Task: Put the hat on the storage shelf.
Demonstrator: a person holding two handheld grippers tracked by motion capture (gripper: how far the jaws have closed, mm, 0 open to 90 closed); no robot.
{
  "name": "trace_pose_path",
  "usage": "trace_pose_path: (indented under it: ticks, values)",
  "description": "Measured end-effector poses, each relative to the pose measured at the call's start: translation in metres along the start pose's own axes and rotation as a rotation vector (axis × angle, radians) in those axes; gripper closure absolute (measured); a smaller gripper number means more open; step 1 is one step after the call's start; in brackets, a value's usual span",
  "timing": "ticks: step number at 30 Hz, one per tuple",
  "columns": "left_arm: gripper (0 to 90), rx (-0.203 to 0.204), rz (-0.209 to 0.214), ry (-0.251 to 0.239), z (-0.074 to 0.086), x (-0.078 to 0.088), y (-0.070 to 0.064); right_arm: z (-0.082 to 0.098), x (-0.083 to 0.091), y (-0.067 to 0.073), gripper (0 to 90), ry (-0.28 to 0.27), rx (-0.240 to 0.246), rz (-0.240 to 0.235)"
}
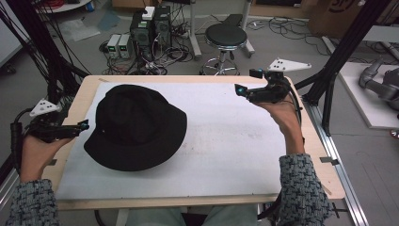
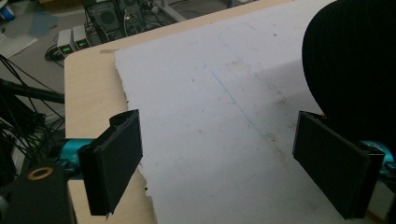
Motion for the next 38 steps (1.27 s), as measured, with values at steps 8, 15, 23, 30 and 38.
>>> trace_pose_path:
  ticks: [8,15,23,30,38]
  values:
    - [16.2,0.002,-0.003,-0.002,0.000,0.001,0.001,0.025,0.014,-0.008,11.9,-0.010,-0.042,0.033]
    - [16.2,0.001,-0.002,-0.005,0.000,0.001,0.000,0.054,0.020,-0.010,11.9,0.003,-0.085,0.050]
    - [16.2,0.000,-0.003,-0.003,0.000,0.001,0.001,0.083,0.025,-0.012,11.9,0.019,-0.131,0.057]
    - [16.2,-0.003,-0.001,-0.003,-0.001,0.001,0.000,0.083,0.027,-0.011,11.9,0.006,-0.128,0.061]
    - [16.2,-0.001,-0.002,-0.006,0.000,0.001,0.000,0.085,0.029,-0.012,11.9,0.008,-0.134,0.067]
Point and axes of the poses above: each handheld gripper's, and its own axes: x roughly backward along the jaws, z roughly out of its underside, y roughly to its left, the point moved 5 cm from there along -x, roughly forward along the jaws, and after that the axes turned 8 degrees about -y, right-handed, at the moved point
